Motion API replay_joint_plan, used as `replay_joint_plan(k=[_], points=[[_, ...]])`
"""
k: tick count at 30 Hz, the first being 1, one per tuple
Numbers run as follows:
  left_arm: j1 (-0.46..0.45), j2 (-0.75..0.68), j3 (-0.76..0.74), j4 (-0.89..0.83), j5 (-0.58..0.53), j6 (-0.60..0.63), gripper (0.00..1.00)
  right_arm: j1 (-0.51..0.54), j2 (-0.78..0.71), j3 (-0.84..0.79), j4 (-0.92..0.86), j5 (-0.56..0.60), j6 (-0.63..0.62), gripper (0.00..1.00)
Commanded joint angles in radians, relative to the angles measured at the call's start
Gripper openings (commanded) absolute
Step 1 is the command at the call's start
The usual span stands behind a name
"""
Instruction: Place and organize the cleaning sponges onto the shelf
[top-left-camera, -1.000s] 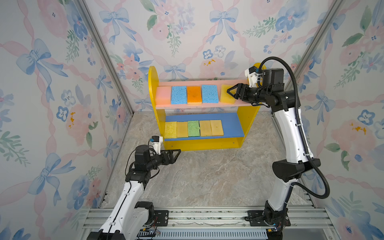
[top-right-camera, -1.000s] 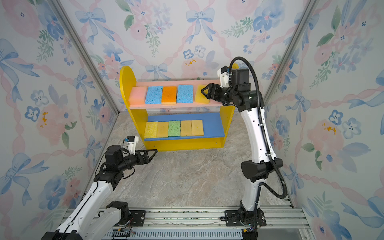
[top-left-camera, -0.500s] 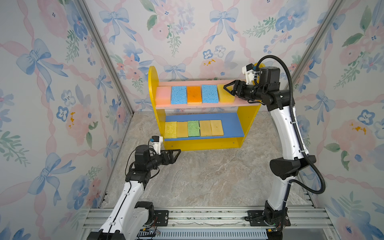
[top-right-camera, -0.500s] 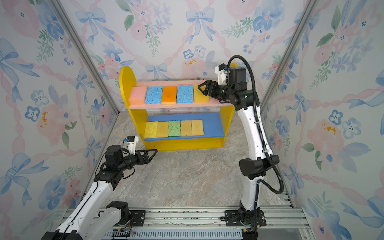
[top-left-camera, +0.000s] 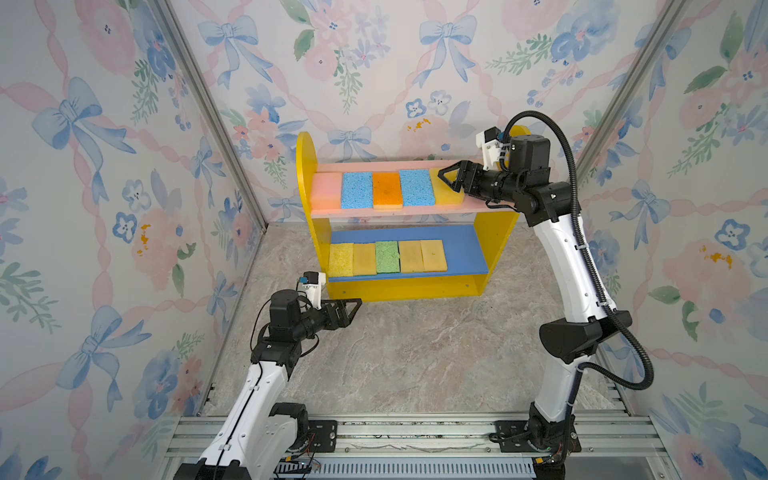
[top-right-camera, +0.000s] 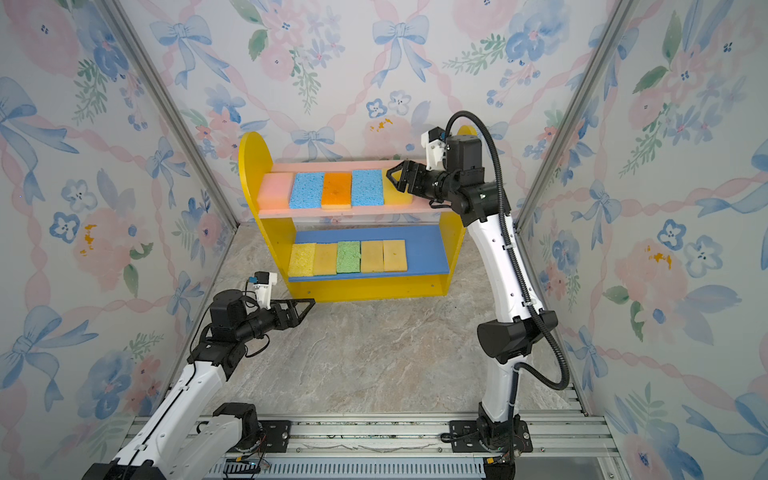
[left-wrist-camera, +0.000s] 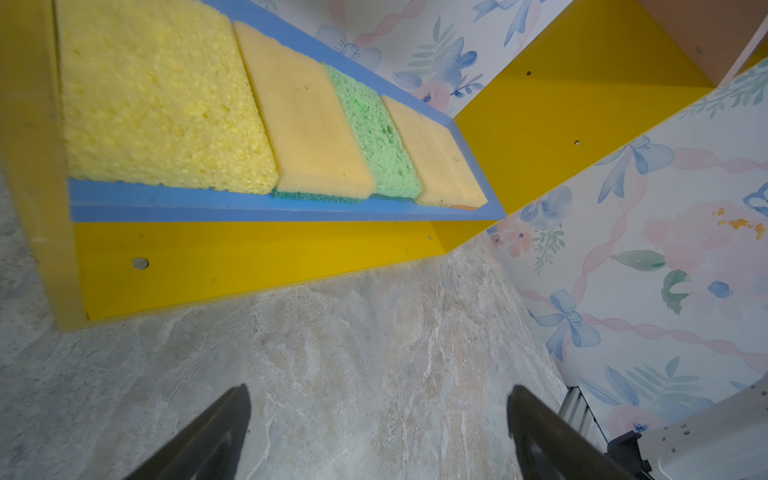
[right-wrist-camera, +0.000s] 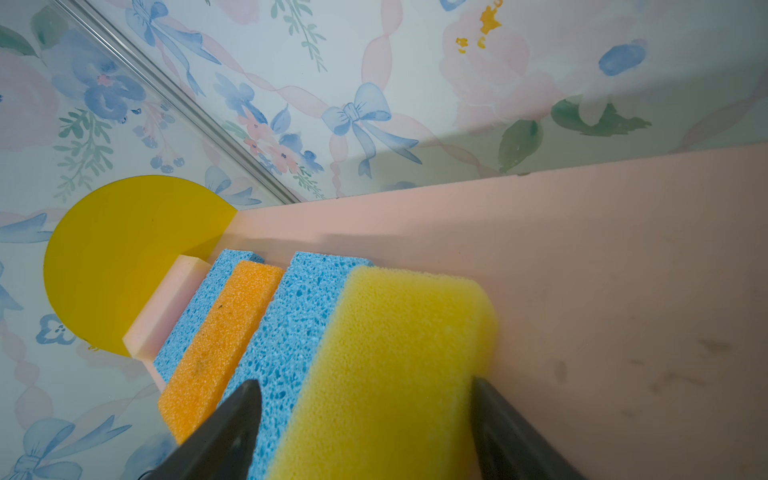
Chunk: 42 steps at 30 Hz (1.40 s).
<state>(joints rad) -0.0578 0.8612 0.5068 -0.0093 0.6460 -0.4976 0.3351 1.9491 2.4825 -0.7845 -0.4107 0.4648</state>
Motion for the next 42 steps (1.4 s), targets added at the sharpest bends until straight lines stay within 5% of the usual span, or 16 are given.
replay_joint_plan(k=[1,14,19,42], points=[[0.004,-0.004,-0.008,-0.001,0.001,0.018,0.98,0.016,-0.004,-0.023,-0.04,0.007,0.019,0.8],[0.003,-0.01,-0.008,0.0,-0.002,0.019,0.98,0.008,-0.015,-0.02,-0.058,0.012,0.006,0.85],[0.001,-0.011,-0.009,-0.001,0.003,0.022,0.98,0.005,-0.015,-0.016,-0.061,0.018,0.004,0.97],[0.001,-0.033,-0.013,0.0,-0.021,0.03,0.98,0.01,-0.103,-0.024,-0.058,0.093,-0.015,0.97]])
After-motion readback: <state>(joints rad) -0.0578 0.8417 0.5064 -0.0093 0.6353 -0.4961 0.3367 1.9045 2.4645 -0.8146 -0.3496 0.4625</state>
